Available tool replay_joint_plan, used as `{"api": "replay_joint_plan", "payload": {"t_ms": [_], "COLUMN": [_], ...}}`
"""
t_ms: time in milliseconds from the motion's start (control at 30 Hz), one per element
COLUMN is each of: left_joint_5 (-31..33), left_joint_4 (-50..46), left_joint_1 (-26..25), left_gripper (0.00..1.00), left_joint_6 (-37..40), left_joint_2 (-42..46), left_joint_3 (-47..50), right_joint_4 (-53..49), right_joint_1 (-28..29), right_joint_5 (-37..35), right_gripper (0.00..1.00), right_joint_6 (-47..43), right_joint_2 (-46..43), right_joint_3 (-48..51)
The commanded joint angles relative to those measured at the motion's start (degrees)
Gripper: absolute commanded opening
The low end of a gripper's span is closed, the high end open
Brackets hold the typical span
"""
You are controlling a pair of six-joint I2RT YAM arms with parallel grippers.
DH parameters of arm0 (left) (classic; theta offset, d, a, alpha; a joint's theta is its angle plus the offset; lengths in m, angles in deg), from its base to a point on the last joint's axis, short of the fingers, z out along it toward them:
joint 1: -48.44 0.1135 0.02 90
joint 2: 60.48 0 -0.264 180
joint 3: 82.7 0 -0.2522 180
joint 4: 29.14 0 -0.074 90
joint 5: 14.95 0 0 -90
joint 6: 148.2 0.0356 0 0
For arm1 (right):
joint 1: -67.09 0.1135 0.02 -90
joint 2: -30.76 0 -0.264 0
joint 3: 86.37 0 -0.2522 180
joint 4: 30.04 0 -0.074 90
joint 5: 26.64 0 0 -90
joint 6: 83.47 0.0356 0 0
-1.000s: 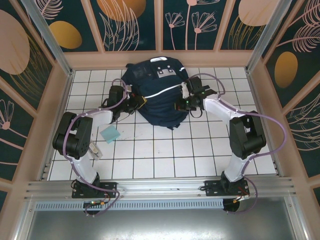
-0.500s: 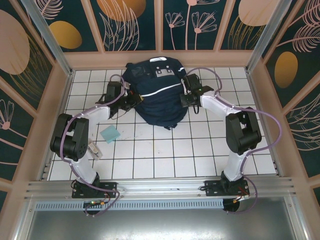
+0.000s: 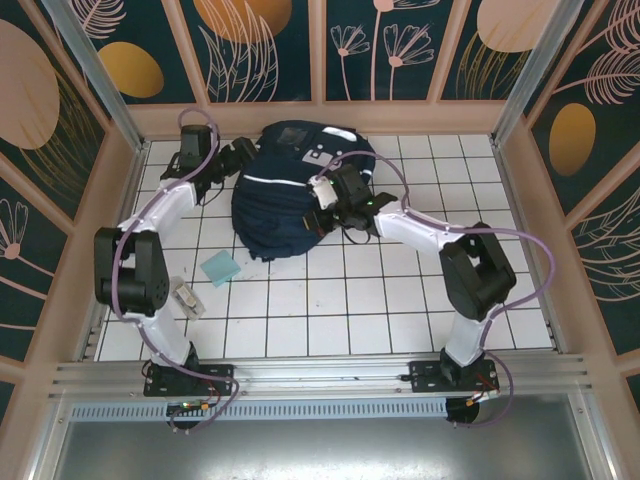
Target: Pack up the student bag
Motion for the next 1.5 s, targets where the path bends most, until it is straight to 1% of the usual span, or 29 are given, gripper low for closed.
{"api": "replay_joint_plan", "payload": {"t_ms": [0, 67, 167, 267, 333, 467, 533, 567, 667, 733, 767, 933, 1033, 1133, 1167, 1333, 1467], "left_joint_5": [-0.56, -2.43, -5.52, -5.31, -5.64, -6.49, -6.63, -6.82, -7.53, -7.51, -7.98, -8.42, -8.24, -8.06, -8.06, -8.42, -7.59], "left_joint_4": [1.44, 4.29, 9.47, 12.69, 14.92, 19.40, 21.88, 23.23, 27.08, 27.00, 27.02, 25.55, 24.08, 21.68, 21.00, 18.54, 17.46], "left_joint_1": [-0.16, -0.24, -0.40, -1.39, -1.72, -2.55, -2.96, -3.13, -3.15, -3.14, -3.14, -3.06, -3.05, -3.05, -3.06, -3.01, -3.06], "left_gripper": [0.84, 0.84, 0.88, 0.88, 0.88, 0.88, 0.84, 0.78, 0.35, 0.14, 0.00, 0.00, 0.00, 0.00, 0.00, 0.00, 0.00], "left_joint_6": [-5.12, -9.07, -15.77, -19.78, -21.81, -24.69, -25.73, -26.08, -26.15, -24.72, -24.00, -21.57, -20.21, -18.65, -18.15, -16.84, -16.27], "left_joint_2": [7.79, 11.25, 15.45, 17.89, 17.80, 14.04, 11.94, 10.87, 8.11, 6.53, 5.80, 4.89, 5.90, 7.04, 7.33, 9.14, 10.48], "left_joint_3": [8.68, 14.61, 24.16, 29.60, 31.04, 30.14, 29.33, 28.94, 28.57, 28.08, 27.94, 28.29, 28.28, 27.89, 27.79, 27.95, 28.61], "right_joint_4": [9.49, 10.16, 12.37, 14.88, 14.22, 12.11, 10.56, 9.56, 3.92, -0.86, -2.82, -12.55, -16.44, -15.62, -15.05, -11.74, -12.75], "right_joint_1": [1.23, 1.74, 2.44, 2.63, 2.92, 4.44, 4.81, 4.85, 4.85, 4.34, 3.65, -1.69, -5.39, -7.06, -9.16, -11.63, -12.44], "right_joint_5": [7.62, 8.14, 7.97, 9.42, 10.46, 11.79, 12.31, 12.44, 10.05, 7.22, 6.60, 0.28, -6.20, -12.82, -15.16, -29.78, -35.11], "right_gripper": [0.00, 0.00, 0.00, 0.00, 0.00, 0.00, 0.00, 0.00, 0.00, 0.00, 0.00, 0.00, 0.00, 0.00, 0.00, 0.00, 0.00], "right_joint_6": [3.56, 4.53, 5.92, 7.39, 7.20, 5.55, 5.18, 4.88, 2.05, -0.65, -1.66, -6.48, -8.50, -10.45, -10.83, -13.63, -13.80], "right_joint_2": [3.38, 4.92, 5.56, 5.30, 5.37, 5.36, 5.32, 5.17, 4.58, 4.03, 3.65, 2.56, 2.88, 3.17, 3.39, 6.43, 9.78], "right_joint_3": [-5.11, -7.52, -9.17, -9.32, -9.85, -8.41, -6.78, -5.81, -3.68, -2.65, -2.25, -1.61, -2.61, -2.82, -3.23, -7.37, -12.44]}}
